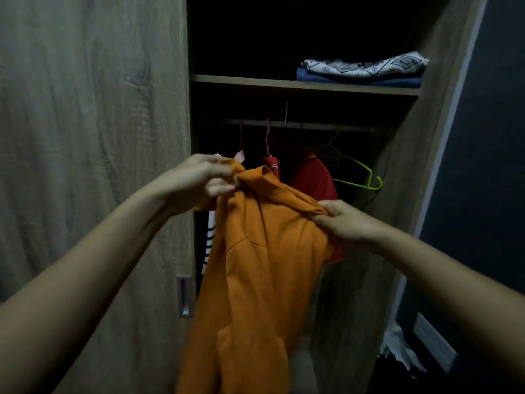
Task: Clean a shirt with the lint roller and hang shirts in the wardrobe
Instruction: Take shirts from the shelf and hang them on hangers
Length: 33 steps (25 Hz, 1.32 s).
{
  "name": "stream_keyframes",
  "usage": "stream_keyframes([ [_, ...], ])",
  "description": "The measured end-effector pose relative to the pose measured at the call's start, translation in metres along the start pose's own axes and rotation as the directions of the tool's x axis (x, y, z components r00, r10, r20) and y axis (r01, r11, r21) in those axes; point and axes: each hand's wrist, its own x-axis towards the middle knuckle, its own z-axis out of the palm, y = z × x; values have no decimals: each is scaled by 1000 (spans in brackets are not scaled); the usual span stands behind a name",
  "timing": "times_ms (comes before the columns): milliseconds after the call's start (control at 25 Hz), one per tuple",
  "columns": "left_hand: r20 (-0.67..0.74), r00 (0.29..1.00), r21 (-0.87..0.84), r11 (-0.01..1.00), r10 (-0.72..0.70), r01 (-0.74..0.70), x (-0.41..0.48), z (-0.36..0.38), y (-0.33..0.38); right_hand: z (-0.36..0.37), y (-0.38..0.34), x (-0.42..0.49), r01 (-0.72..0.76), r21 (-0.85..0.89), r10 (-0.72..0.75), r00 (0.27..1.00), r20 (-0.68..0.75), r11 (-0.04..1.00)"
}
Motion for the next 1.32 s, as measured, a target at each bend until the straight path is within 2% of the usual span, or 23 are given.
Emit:
stream_keyframes([
  [80,-1,998,299,953,60,-57,-5,-9,-11,-3,-3,2,-20,49,21,1000,-12,999],
  [200,-67,993,484,874,93,-50,-12,-11,-26,1,-6,2,-36,143,46,997,-63,989],
  [320,-133,963,807,590,236,-33,-10,-10,-34,0,-3,0,-23,135,35,995,-93,991],
  [360,-135,949,833,551,284,-47,-8,-10,-35,-2,-1,0,-24,93,33,995,-97,995],
  [400,-139,940,830,554,311,-60,-6,-8,-36,-4,1,0,-29,38,32,994,-107,999],
  [440,-161,936,793,606,312,-65,-3,-7,-38,-6,3,0,-27,-10,26,993,-118,1000],
  [520,-243,930,632,773,274,-63,1,0,-40,-11,5,-1,-17,-180,-8,990,-140,984],
  [560,-280,923,556,828,265,-69,2,4,-42,-13,5,-2,-23,-325,-30,987,-156,945],
  [640,-337,894,490,866,296,-102,3,10,-43,-17,9,-4,-76,-647,-72,977,-199,759],
  [680,-363,874,492,863,323,-115,2,11,-41,-20,12,-6,-105,-728,-87,971,-221,677],
  [720,-391,854,500,858,343,-116,2,10,-39,-25,18,-7,-127,-738,-82,967,-241,663],
  [800,-446,820,505,857,359,-101,5,2,-39,-36,28,-8,-156,-651,-33,962,-269,743],
  [880,-458,820,510,857,341,-72,7,-8,-42,-44,35,-10,-190,-546,61,968,-245,816],
  [1040,-394,864,558,828,314,-47,12,-21,-52,-37,35,-10,-185,-501,147,983,-114,846],
  [1160,-368,887,599,801,280,-5,15,-27,-63,-28,25,-5,-210,-302,238,969,60,930],
  [1240,-384,897,623,778,217,78,17,-33,-72,-22,10,-3,-241,-170,252,967,48,956],
  [1320,-386,909,738,645,160,200,16,-36,-81,-16,-3,0,-244,-53,241,969,-49,968],
])
